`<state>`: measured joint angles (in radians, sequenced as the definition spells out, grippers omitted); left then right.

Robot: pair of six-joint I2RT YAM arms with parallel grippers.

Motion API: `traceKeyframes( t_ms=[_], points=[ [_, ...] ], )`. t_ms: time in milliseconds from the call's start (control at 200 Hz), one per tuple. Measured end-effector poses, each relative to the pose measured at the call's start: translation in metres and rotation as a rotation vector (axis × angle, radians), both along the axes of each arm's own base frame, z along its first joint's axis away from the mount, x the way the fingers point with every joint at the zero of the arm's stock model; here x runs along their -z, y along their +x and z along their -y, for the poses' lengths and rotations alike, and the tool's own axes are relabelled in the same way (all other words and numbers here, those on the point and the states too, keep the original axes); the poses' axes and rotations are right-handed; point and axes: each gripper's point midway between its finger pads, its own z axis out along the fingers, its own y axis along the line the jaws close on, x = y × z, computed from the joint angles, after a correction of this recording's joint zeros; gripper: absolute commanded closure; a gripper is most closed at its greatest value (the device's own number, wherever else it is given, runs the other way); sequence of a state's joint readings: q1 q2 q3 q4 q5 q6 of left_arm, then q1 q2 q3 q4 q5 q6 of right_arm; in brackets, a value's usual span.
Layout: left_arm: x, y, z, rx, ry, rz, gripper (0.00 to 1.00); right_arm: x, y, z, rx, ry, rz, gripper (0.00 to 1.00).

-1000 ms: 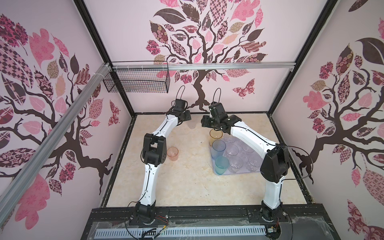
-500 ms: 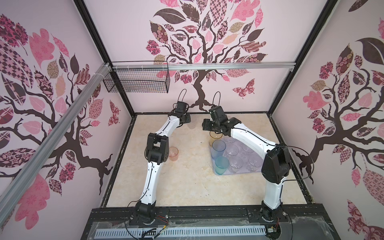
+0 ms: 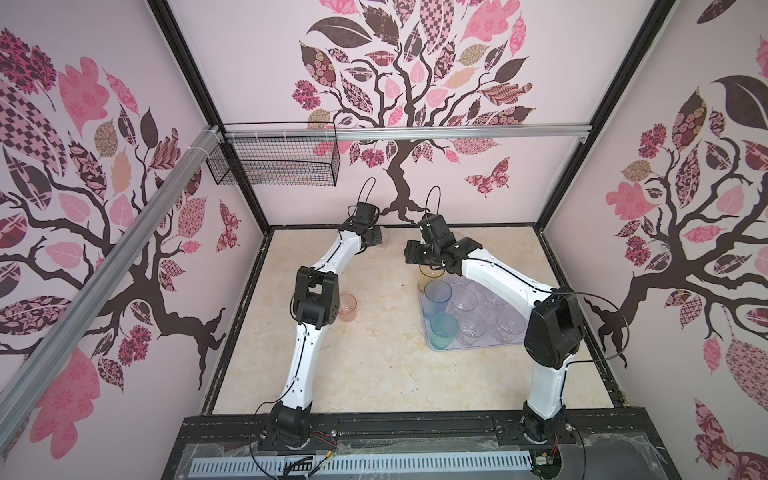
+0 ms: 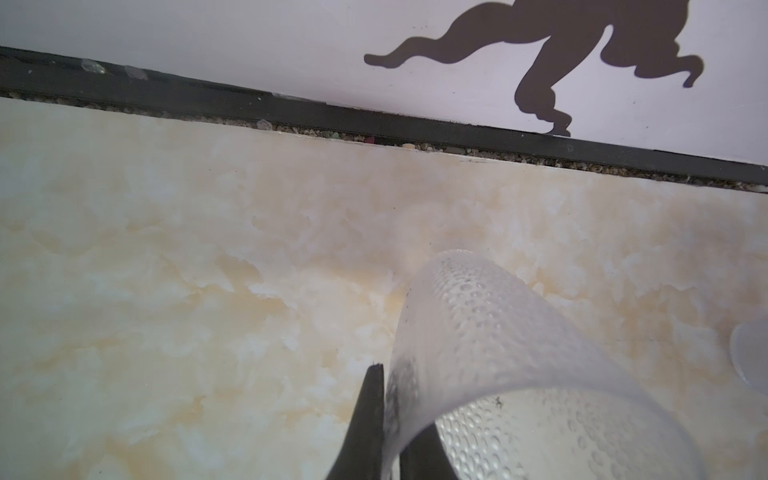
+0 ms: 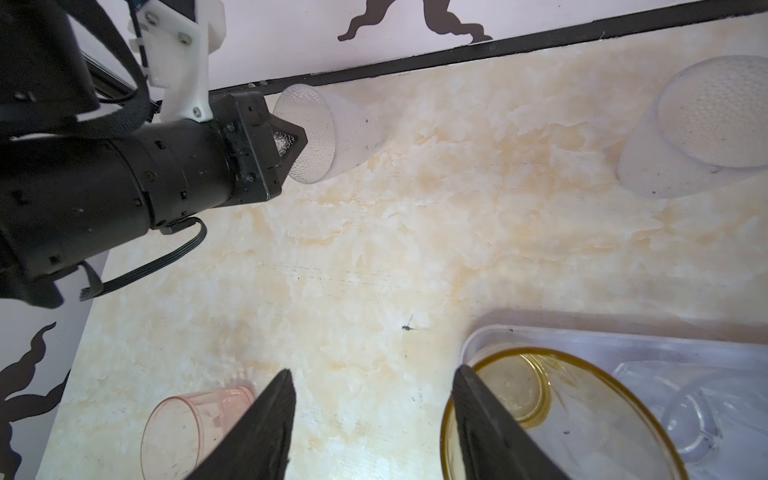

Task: Place the glasses into the tray
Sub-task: 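Lift the frosted glass with the left gripper and carry it toward the right gripper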

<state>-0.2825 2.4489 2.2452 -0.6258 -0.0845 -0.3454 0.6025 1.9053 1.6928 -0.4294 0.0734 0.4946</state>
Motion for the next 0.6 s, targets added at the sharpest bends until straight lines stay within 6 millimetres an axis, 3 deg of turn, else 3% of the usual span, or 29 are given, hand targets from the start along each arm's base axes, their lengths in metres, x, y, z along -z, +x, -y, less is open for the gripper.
traceKeyframes(
  t_ms=[170, 360, 475, 600],
  points=[
    [-0.036, -0.032, -0.009, -0.002, -0.001, -0.004, 1.0, -0.018, -0.013, -0.008, -0.026, 0.017, 0.025, 0.37],
    [-0.071, -0.099, -0.024, -0.003, -0.018, -0.017, 1.0, -0.061, -0.042, -0.024, -0.085, 0.059, 0.088, 0.39],
    [-0.073, -0.144, -0.029, 0.01, -0.027, -0.047, 1.0, -0.079, -0.067, -0.038, -0.136, 0.081, 0.112, 0.4],
    [-0.06, -0.195, -0.031, 0.026, -0.03, -0.114, 1.0, -0.074, -0.099, -0.039, -0.175, 0.08, 0.092, 0.4]
  ],
)
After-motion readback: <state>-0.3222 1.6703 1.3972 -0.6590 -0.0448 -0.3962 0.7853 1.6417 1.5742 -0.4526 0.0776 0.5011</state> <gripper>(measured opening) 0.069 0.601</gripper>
